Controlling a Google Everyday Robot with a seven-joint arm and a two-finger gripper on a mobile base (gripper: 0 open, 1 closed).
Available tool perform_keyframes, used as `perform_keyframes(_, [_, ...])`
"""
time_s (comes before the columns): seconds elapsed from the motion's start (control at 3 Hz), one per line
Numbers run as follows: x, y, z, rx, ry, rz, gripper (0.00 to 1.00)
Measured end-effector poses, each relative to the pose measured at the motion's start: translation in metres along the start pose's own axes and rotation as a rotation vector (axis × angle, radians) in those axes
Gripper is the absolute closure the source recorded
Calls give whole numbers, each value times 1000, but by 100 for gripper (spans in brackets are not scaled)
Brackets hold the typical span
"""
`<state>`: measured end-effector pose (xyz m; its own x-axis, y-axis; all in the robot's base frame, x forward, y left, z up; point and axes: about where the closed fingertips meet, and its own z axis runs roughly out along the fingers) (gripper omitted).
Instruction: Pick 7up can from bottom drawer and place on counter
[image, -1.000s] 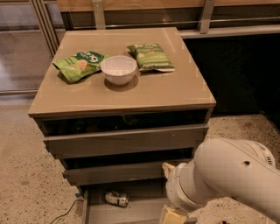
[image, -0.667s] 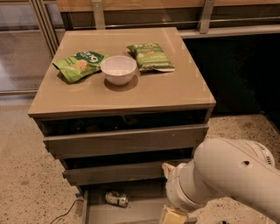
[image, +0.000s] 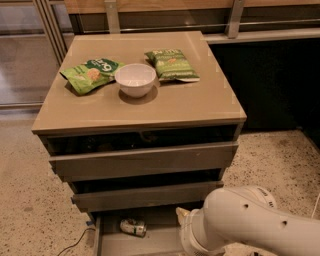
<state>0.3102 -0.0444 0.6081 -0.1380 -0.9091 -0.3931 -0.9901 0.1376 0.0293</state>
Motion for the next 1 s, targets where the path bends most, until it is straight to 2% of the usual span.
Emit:
perform_keyframes(0.33, [4,10,50,-39,-2,-25,0])
perform_keyframes(0.67, [-5,11,100,-55,-9,-45,0])
perform_keyframes(1.0, [-5,11,100,-55,-9,-45,0])
